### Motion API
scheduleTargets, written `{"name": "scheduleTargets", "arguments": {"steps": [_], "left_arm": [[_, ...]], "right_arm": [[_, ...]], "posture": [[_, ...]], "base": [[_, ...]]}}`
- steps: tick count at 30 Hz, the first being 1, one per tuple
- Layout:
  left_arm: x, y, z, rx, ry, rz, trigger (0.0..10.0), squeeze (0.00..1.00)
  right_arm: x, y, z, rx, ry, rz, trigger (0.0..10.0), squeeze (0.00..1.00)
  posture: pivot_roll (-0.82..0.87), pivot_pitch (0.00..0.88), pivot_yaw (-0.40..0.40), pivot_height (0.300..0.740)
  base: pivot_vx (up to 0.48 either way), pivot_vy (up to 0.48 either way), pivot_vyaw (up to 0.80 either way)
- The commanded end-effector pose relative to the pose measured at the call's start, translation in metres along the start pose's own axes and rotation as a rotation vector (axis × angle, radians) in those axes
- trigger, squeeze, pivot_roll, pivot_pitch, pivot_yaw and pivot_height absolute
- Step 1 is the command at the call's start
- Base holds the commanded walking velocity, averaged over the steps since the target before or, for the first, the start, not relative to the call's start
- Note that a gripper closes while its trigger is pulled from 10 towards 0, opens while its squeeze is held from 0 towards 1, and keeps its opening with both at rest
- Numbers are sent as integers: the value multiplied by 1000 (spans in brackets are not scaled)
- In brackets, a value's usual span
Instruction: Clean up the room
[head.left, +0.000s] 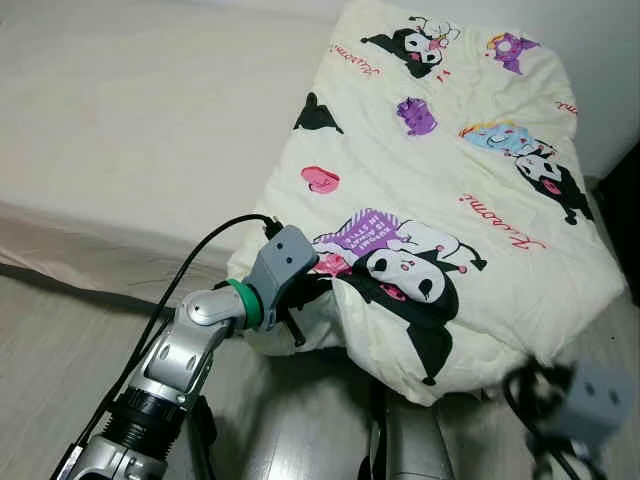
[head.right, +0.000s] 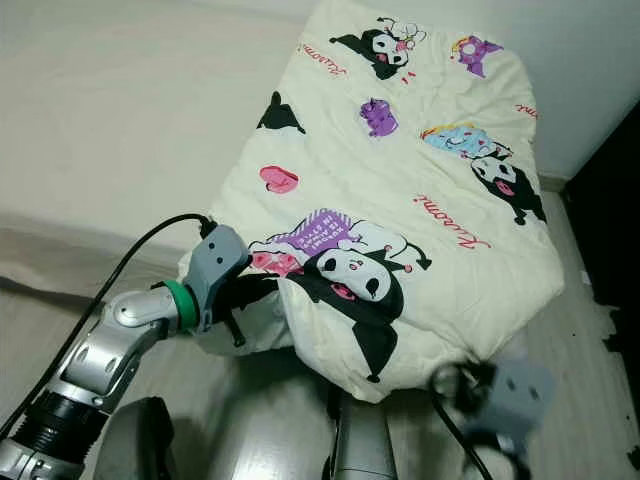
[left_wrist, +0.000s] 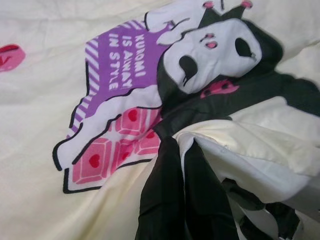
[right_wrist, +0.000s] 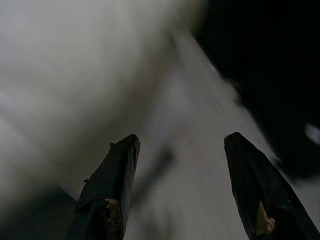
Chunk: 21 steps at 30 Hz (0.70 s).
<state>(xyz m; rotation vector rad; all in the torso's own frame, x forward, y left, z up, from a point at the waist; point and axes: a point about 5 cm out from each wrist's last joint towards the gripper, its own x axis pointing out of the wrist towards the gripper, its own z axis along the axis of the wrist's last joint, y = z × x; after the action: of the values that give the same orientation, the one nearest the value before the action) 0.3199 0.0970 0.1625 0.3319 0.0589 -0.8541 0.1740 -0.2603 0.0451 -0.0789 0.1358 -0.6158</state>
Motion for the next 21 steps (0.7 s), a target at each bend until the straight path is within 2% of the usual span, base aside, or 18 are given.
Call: {"name": "scheduleTargets", "arguments": {"steps": [1, 7, 8, 9, 13, 15, 17, 18, 19, 20, 21], "left_arm": [[-1, -3, -5, -24, 21, 1, 10000, 0], [-2, -2, -3, -27, 23, 9, 10000, 0], [-2, -1, -3, -27, 25, 17, 10000, 0], [-2, 0, -3, -26, 25, 20, 10000, 0], [-2, 0, -3, -28, 25, 26, 10000, 0], [-2, -1, -3, -31, 26, 30, 10000, 0], [-2, -3, -4, -37, 29, 32, 10000, 0], [-2, -3, -4, -37, 29, 32, 10000, 0], [-2, -4, -4, -38, 31, 29, 10000, 0], [-2, -4, -4, -38, 31, 29, 10000, 0], [-2, -4, -5, -38, 33, 27, 10000, 0]], "right_arm": [[-1, -4, -8, 35, 13, 25, 10000, 0], [18, 1, 1, 135, -42, 159, 10000, 0], [32, 9, 12, 299, -34, 255, 10000, 0], [39, 10, 18, 372, -34, 279, 10000, 0], [47, 9, 21, 440, -30, 285, 10000, 0], [53, 9, 24, 414, -49, 297, 10000, 0], [62, 15, 46, 366, -136, 357, 10000, 0], [62, 15, 46, 366, -136, 357, 10000, 0], [65, 23, 69, 341, -225, 420, 10000, 0], [65, 23, 69, 341, -225, 420, 10000, 0], [65, 30, 90, 316, -304, 475, 10000, 0]], "posture": [[-66, 203, 25, 506], [-61, 203, 33, 506], [-49, 197, 34, 506], [-49, 197, 34, 506], [-49, 197, 34, 506], [-45, 187, 31, 506], [-40, 185, 37, 506], [-40, 185, 37, 506], [-40, 185, 37, 506], [-40, 185, 37, 506], [-43, 179, 42, 506]], "base": [[0, 0, 0], [0, 0, 0], [0, 0, 0], [0, 0, 0], [0, 0, 0], [0, 0, 0], [0, 0, 0], [0, 0, 0], [0, 0, 0], [0, 0, 0], [0, 0, 0]]}}
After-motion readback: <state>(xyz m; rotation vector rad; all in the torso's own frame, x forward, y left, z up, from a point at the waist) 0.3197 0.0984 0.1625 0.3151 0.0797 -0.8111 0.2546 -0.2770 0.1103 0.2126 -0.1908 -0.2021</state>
